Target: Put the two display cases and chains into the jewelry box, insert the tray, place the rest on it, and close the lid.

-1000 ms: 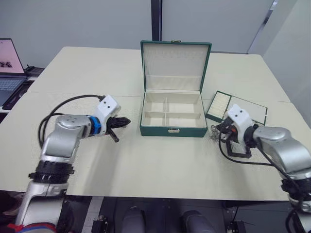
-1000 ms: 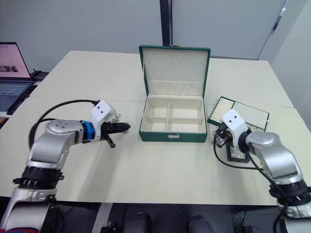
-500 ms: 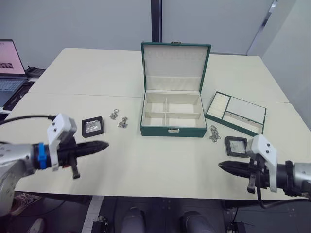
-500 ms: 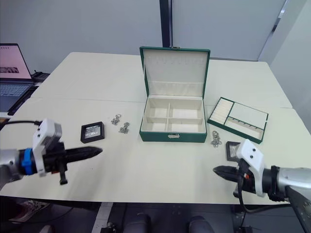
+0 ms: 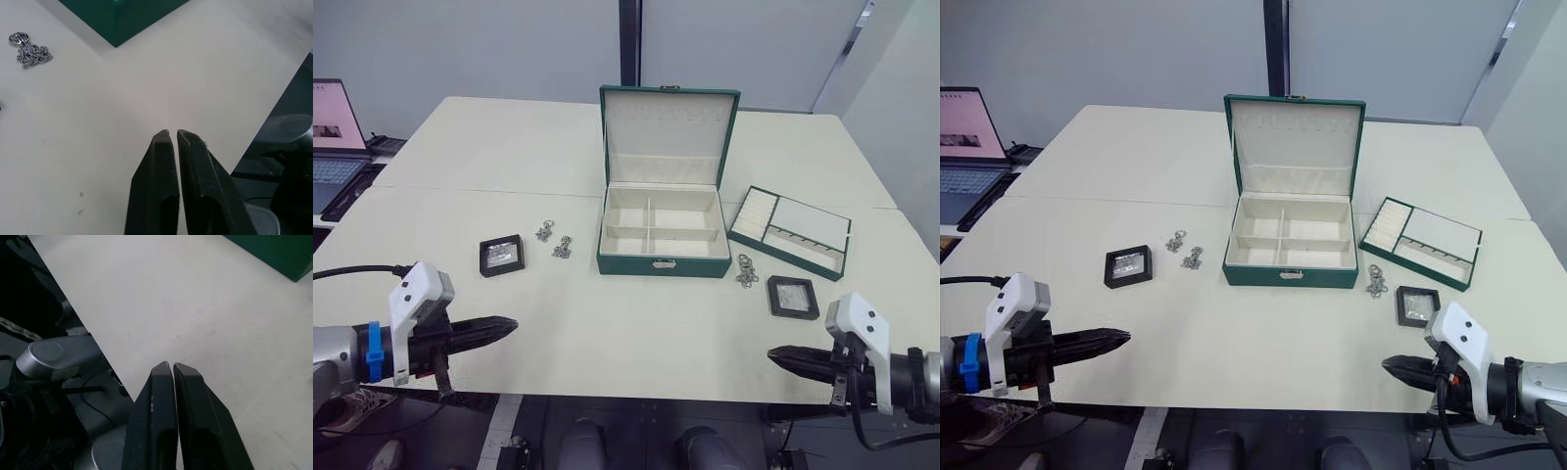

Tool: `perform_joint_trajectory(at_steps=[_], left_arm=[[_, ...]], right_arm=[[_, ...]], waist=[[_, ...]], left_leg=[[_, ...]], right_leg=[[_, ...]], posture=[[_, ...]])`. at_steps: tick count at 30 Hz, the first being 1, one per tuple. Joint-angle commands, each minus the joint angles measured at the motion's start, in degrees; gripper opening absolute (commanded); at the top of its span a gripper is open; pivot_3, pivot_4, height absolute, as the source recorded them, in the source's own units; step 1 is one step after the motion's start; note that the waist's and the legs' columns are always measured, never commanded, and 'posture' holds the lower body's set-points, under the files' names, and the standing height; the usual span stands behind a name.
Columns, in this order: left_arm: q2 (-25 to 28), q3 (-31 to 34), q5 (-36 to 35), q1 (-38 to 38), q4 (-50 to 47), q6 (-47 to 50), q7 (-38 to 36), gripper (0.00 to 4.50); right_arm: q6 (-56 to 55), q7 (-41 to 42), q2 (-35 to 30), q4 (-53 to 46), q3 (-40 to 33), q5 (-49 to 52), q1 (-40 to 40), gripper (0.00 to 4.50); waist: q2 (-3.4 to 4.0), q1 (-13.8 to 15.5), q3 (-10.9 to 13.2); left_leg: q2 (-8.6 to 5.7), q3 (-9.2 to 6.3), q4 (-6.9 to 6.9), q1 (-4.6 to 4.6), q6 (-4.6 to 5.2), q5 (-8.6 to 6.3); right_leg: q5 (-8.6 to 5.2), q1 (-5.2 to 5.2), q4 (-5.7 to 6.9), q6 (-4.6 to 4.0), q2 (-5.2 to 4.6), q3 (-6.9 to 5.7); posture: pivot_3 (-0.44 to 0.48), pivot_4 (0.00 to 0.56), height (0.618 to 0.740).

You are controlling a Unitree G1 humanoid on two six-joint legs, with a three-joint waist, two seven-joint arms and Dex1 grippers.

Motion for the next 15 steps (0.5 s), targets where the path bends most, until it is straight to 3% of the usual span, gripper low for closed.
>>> perform_joint_trajectory(at_steps=[1, 11, 12, 15], left_arm=[[1.5, 0.3, -1.3, 0.3, -0.6, 1.3, 0.6, 1.19], [3.7, -1.9, -1.1, -0.8, 0.3, -0.5, 0.0, 4.32], [4.1, -2.2, -0.7, -0.7, 0.3, -1.4, -0.6, 4.5], [6.8, -3.4, 2.1, -0.4, 1.5, -4.1, -1.8, 4.5]], right_arm=[[-0.9, 0.2, -1.4, 0.0, -0.8, 2.0, -0.4, 1.09], [-4.0, -1.0, -2.7, 1.2, 1.8, 1.8, -0.3, 3.96], [-4.5, -0.8, -2.7, 1.2, 2.0, 1.7, -0.4, 4.37], [-8.1, -0.3, -2.8, 0.2, 2.6, 1.9, -2.9, 4.48]], waist=[[0.0, 0.0, 0.0], [0.0, 0.0, 0.0], [0.0, 0.0, 0.0], [0.01, 0.0, 0.0]], left_leg=[[0.0, 0.01, 0.0, 0.0, 0.0, 0.0], [0.0, 0.0, -0.01, 0.0, 0.0, 0.0], [0.0, 0.0, -0.01, 0.0, 0.0, 0.0], [0.0, 0.01, -0.01, 0.01, 0.0, 0.0]], right_leg=[[0.0, -0.01, 0.0, 0.0, 0.0, 0.01], [0.0, -0.05, 0.0, 0.0, 0.0, 0.0], [0.0, -0.05, 0.0, 0.0, 0.0, 0.0], [0.0, -0.05, 0.0, 0.0, 0.0, 0.0]], posture=[[0.0, 0.15, 0.74], [0.0, 0.15, 0.74], [0.0, 0.15, 0.74], [0.0, 0.15, 0.74]])
